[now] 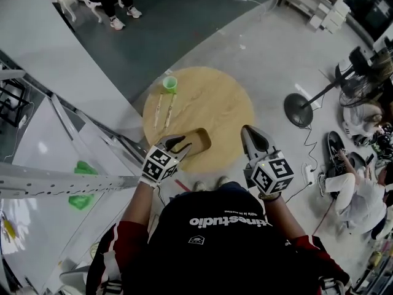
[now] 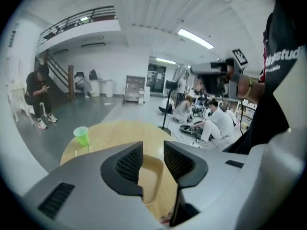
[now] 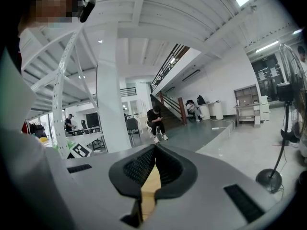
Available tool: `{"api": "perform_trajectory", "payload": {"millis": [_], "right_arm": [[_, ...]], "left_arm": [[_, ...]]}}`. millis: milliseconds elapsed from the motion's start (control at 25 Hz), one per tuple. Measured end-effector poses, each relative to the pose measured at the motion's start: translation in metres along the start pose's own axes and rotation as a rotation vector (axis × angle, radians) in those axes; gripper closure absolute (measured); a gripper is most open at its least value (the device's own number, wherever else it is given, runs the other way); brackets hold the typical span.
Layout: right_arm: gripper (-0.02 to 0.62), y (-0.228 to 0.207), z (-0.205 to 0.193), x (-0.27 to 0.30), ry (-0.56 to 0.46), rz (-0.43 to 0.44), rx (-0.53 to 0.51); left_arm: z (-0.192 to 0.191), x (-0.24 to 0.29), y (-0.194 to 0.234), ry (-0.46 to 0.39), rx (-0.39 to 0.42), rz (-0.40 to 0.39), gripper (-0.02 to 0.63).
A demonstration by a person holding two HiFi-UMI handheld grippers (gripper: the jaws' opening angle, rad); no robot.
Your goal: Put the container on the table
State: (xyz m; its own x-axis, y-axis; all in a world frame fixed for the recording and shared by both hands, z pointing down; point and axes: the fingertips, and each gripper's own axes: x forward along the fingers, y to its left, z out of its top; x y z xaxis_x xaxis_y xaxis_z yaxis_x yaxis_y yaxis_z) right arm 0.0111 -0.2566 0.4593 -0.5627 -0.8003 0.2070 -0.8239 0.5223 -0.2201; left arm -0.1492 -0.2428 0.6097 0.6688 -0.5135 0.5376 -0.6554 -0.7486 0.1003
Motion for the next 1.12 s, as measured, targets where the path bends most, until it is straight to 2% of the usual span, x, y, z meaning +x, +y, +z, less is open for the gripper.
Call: {"api": "perform_trajectory", "payload": {"millis": [160,280,400,480,560,720,1000,1120], "right_arm": [[0.584,0.004,0.015,-0.001,-0.035,0.014,-0.019],[0.584,0.005,0.029,-0.001,-0.064,0.021,-0.036],[0.584,0.008,0.044,-0.004,-0.096,0.030,-0.046],[0.584,0.011,0.054,-0.009,-0.121,0.034,-0.052],[0.584,0.013,0.064,-0.013,-0.148,0.038,-0.061],[0.584,0.016,0.076,-0.015,-0.180,0.047,-0.067],[0.584,0.012,0.074,-0.013,-0.165,0.011,-0.108],[0.586,0.013,0.074,-0.014,-0.164,0.015,-0.103]], "left_arm": [[0.065,-0.033,-0.007,-0.190,-0.028,0.017,0.459],[0.113,-0.060,-0.011,-0.352,-0.082,0.031,0.468],[0.151,-0.094,-0.007,-0.534,-0.144,0.096,0.529],[0.165,-0.113,-0.009,-0.620,-0.167,0.127,0.565],[0.175,-0.123,-0.010,-0.643,-0.147,0.162,0.575],[0.184,-0.128,-0.010,-0.612,-0.096,0.221,0.583],[0.188,-0.126,-0.011,-0.638,-0.111,0.221,0.583],[0.189,-0.122,-0.015,-0.622,-0.096,0.221,0.583]]}}
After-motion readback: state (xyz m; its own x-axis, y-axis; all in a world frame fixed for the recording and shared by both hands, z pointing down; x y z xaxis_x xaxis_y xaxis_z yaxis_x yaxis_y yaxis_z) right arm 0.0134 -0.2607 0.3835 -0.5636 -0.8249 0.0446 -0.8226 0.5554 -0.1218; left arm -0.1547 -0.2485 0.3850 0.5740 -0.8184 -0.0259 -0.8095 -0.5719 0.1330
